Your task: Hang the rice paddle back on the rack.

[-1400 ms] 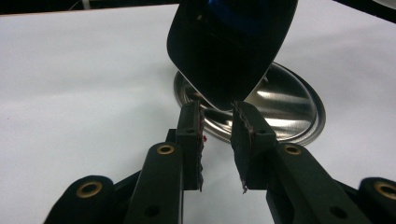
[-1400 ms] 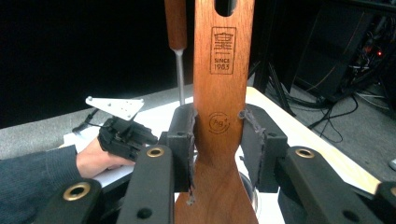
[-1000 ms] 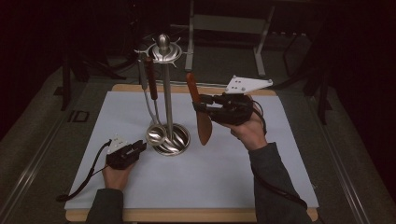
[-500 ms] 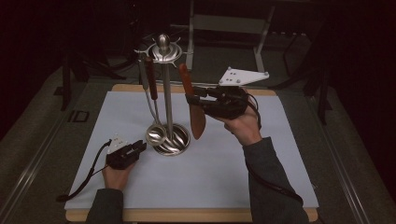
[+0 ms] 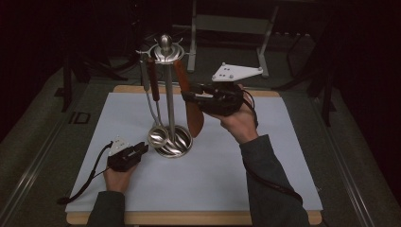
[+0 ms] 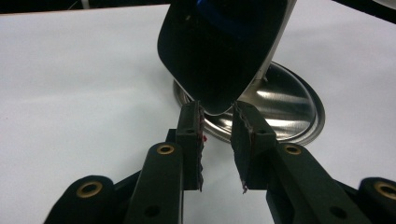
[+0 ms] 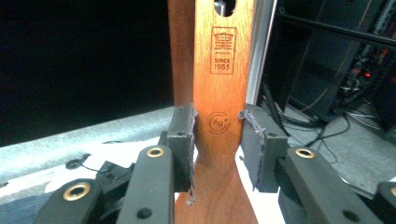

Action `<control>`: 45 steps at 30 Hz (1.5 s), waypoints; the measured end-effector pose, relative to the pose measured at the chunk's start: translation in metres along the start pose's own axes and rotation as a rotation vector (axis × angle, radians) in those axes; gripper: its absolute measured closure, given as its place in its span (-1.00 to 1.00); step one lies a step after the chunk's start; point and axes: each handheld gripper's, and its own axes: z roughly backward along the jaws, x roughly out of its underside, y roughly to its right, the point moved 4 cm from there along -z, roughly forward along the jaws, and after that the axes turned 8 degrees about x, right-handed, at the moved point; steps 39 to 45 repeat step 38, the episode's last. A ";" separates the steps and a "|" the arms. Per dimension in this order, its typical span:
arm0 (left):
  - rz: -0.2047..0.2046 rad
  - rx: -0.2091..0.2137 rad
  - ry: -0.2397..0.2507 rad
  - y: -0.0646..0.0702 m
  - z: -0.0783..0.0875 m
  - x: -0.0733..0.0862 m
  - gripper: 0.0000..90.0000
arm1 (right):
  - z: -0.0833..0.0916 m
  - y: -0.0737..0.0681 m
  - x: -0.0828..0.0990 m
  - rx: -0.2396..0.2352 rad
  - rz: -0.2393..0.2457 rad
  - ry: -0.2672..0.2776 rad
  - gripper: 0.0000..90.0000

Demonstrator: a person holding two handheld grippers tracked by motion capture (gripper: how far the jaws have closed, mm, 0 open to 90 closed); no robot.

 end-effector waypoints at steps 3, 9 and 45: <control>-0.001 0.001 -0.001 0.000 0.000 0.000 0.63 | -0.005 -0.001 -0.001 0.003 -0.001 -0.009 0.47; -0.001 0.001 0.000 0.000 0.000 0.000 0.63 | -0.007 0.000 0.001 -0.007 -0.006 -0.014 0.28; 0.012 0.000 -0.005 -0.001 -0.001 0.000 0.62 | 0.007 0.038 0.048 0.050 -0.093 -0.105 0.22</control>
